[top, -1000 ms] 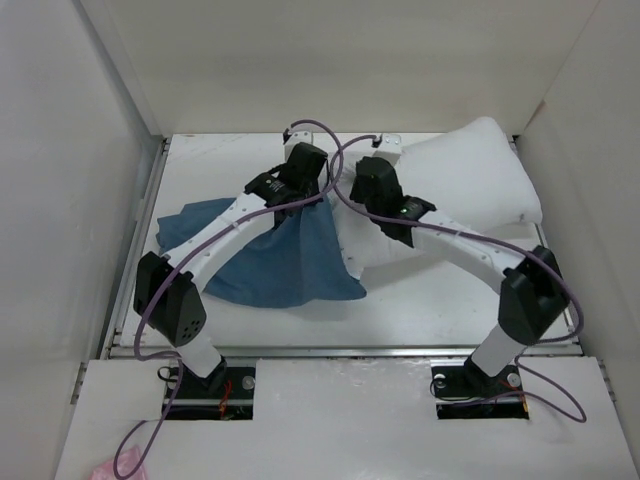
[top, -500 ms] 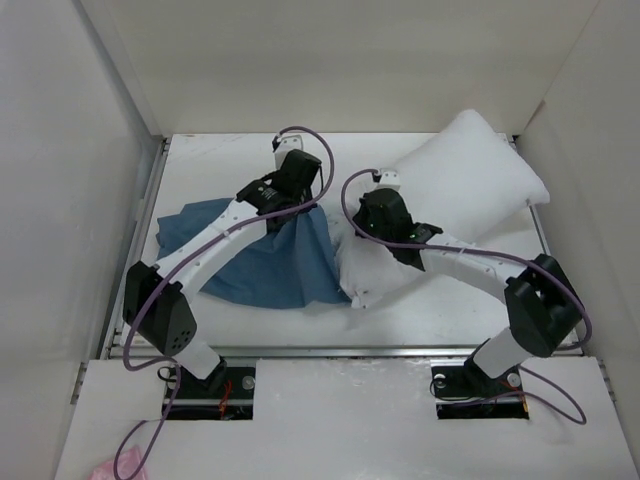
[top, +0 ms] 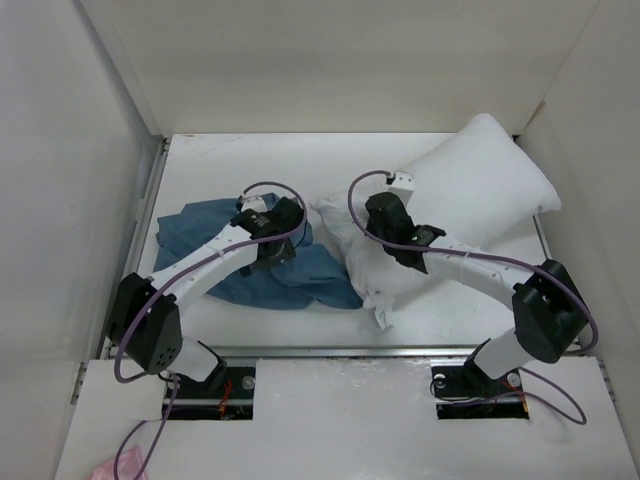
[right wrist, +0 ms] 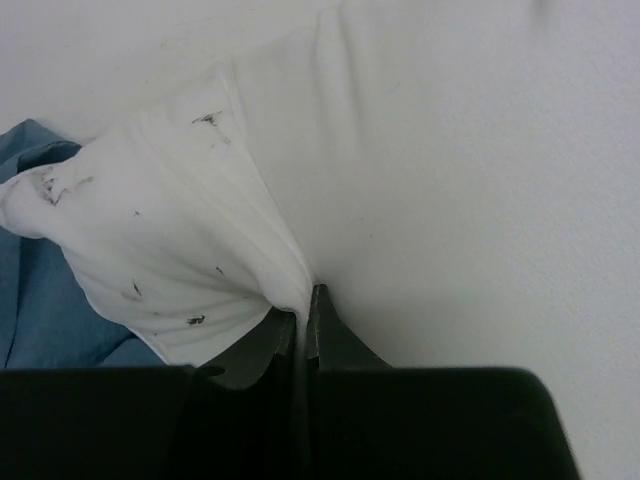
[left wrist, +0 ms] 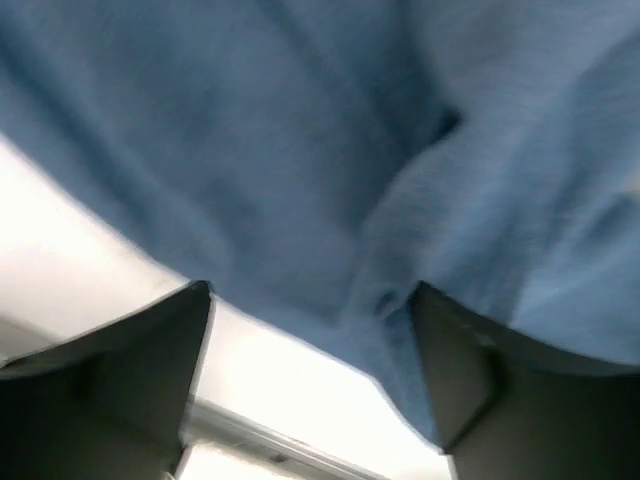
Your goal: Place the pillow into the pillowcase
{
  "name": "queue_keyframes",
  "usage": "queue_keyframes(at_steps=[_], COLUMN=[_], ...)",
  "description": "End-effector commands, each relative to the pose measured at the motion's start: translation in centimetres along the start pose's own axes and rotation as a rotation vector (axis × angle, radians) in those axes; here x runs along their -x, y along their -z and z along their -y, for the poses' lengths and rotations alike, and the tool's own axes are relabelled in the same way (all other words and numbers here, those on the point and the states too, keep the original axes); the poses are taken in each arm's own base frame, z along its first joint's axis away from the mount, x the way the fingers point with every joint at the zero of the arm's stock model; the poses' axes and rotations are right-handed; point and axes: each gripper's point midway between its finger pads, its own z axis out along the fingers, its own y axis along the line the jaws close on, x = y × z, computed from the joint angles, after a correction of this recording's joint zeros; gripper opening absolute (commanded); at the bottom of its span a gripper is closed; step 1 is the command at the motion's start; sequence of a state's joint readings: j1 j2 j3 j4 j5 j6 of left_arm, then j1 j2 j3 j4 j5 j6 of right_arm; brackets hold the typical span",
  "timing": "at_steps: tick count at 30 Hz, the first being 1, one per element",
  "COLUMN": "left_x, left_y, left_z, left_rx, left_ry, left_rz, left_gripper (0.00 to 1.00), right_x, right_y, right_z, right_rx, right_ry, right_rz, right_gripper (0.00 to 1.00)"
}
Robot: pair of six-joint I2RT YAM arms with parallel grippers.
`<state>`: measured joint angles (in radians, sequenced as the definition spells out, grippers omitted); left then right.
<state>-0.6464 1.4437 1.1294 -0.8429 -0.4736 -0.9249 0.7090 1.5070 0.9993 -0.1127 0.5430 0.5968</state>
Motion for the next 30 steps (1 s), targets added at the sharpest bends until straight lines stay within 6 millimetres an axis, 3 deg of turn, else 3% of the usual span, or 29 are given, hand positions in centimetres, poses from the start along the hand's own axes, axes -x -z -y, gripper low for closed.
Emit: queue_keyframes(at_steps=[1,4,5,9,12,16,19,22,23,24,27,28,29,30], left_x=[-1.9,-1.2,0.2,2.1,1.8,0.5,-1.9,-2.0,-1.4,-0.6,3.7,4.4,7.3,8.5], left_y=[0.7,1.4,2.0,4.6,5.3,4.6,3.4,2.5,2.4,2.2,1.0,-0.3,-1.0,-1.6], left_z=[-2.9,-1.4,0.1,3.0,4.7,5.5,4.5,4.7,5.2,5.6,6.8,7.0,6.9,6.6], left_rx=[0.069,-0.028,-0.083,-0.202,-0.237,-0.223,-0.162,-0.151,-0.153,-0.154,-0.132,-0.107,-0.092,-0.062], left_ry=[0.098,0.084,0.105,0.051,-0.013,-0.106,-0.135,-0.123,-0.113,-0.104,-0.04,-0.034,0.028,0.036], left_rz=[-0.049,-0.028,0.006,0.067,0.075,0.056,0.006,0.022,0.046,0.067,0.158,0.155,0.176,0.179], left_gripper=[0.83,0.9,0.92,0.95,0.98,0.98,0.98,0.98,0.98,0.98,1.0,1.0,1.0,0.98], right_x=[-3.6,-3.3,-2.5,-0.4,0.1,0.0,0.2,0.6,0.4,1.3,1.2,1.0,0.2,0.5], right_y=[-0.5,-0.1,0.4,1.9,2.4,2.5,2.6,2.4,2.4,2.2,1.2,0.6,0.4,0.3], right_z=[4.3,2.6,2.1,1.3,1.0,0.9,0.4,1.0,1.9,3.2,5.5,6.4,6.9,6.7], right_rx=[-0.169,-0.062,-0.023,0.047,0.069,0.077,0.097,0.061,0.025,-0.031,-0.094,-0.08,-0.069,-0.037], right_ry=[0.116,0.133,0.13,0.118,0.126,0.126,0.122,0.133,0.147,0.139,0.083,0.055,0.046,0.025], right_rz=[-0.111,-0.119,-0.09,-0.035,-0.026,-0.03,-0.033,-0.011,-0.019,0.001,-0.043,-0.079,-0.11,-0.106], right_gripper=[0.0,0.0,0.0,0.0,0.0,0.0,0.0,0.0,0.0,0.0,0.0,0.0,0.0,0.0])
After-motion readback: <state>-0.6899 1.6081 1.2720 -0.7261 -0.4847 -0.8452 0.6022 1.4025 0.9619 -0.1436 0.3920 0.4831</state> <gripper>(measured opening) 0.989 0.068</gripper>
